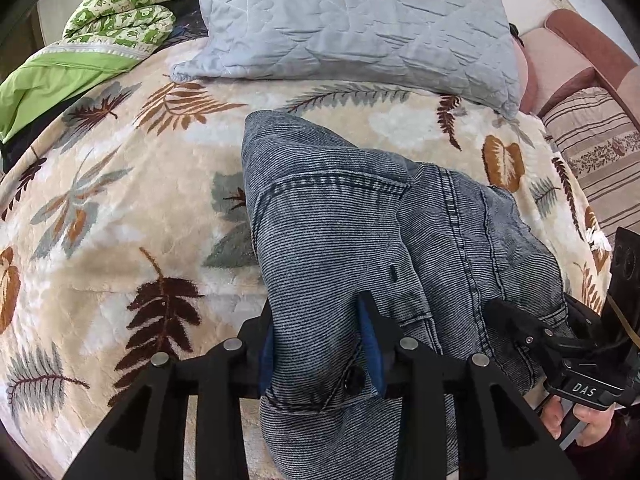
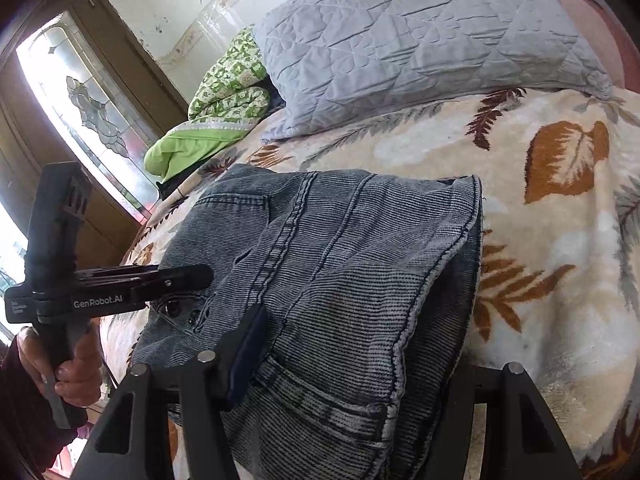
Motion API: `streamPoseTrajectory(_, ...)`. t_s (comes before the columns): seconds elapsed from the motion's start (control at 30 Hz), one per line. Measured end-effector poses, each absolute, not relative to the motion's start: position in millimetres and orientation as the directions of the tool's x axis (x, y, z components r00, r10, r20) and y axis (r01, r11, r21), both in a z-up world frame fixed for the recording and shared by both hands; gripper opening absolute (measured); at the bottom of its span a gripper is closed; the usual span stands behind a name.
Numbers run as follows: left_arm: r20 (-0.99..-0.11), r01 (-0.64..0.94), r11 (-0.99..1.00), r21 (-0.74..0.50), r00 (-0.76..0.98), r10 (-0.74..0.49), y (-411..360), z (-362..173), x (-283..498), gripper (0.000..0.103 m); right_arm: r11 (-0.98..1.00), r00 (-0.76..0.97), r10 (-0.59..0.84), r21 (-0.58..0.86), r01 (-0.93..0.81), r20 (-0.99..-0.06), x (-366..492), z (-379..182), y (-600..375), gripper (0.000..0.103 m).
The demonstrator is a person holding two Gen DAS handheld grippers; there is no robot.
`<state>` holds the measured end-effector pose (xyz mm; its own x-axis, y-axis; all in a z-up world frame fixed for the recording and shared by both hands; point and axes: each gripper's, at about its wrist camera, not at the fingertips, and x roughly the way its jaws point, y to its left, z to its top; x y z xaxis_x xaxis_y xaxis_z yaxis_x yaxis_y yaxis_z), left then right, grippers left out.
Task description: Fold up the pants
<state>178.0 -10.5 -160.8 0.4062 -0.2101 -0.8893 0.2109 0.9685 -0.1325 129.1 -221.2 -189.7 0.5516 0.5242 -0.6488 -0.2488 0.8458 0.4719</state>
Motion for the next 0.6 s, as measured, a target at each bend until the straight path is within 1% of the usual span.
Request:
streamPoseTrajectory(0.2, -0.910, 0.199, 0.978, -0.056, 0.392, -0.132, -21.9, -170.9, 182.4, 0.050, 0.853, 0.527, 0.514, 0.468, -0.231, -0.677, 133.6, -192.7, -220.2, 0.067)
streamPoseTrajectory(0.37, -0.915, 0.198, 0.980, 0.024, 0.398, -0.058, -32.1, -179.3, 182.8, 0.054, 0.861, 0.498, 0.501, 0.467, -0.203, -0.707, 135.7, -200.3, -220.1, 0.068)
streamPoseTrajectory(0.5, -0.918, 0.189, 0.981, 0.052, 0.397, -0.027, -34.5, -182.2, 184.8, 0.059, 0.864, 0.482, 0.496, 0.467, -0.188, -0.723, 135.3, -203.3, -221.5, 0.069)
streamPoseTrajectory(0.6, -0.915, 0.191, 0.977, 0.093, 0.403, 0.009, -37.4, -184.0, 185.0, 0.066, 0.864, 0.473, 0.496, 0.470, -0.182, -0.728, 134.6, -204.9, -223.2, 0.071)
